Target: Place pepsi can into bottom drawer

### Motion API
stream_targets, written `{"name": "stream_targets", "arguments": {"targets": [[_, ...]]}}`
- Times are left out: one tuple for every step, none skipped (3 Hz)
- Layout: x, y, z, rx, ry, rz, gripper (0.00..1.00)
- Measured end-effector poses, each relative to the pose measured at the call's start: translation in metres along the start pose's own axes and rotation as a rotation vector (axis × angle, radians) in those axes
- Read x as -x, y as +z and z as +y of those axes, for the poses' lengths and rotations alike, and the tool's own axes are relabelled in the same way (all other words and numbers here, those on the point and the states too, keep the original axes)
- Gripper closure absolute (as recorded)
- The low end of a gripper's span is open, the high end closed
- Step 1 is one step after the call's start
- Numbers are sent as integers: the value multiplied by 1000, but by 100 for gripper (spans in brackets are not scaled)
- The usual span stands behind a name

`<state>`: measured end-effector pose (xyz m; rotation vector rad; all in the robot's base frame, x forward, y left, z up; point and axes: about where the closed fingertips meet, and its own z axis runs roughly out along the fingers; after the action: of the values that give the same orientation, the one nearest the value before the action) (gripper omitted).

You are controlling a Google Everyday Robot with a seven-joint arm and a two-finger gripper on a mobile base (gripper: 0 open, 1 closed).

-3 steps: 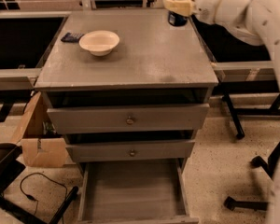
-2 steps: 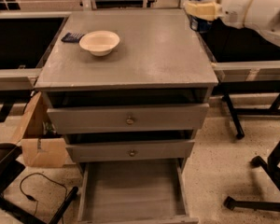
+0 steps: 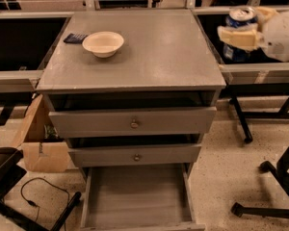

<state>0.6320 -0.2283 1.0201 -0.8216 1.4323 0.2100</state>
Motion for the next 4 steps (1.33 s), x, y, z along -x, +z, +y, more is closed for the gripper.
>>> {"name": "stream_targets", "arguments": {"targets": [[-37,-33,16,-24,46,-29,100],[-37,-32,17,-23,46,-29,100],[-38,-22,17,-23,59,-37,100],[-46,-24,43,-26,85,-66,100]]}}
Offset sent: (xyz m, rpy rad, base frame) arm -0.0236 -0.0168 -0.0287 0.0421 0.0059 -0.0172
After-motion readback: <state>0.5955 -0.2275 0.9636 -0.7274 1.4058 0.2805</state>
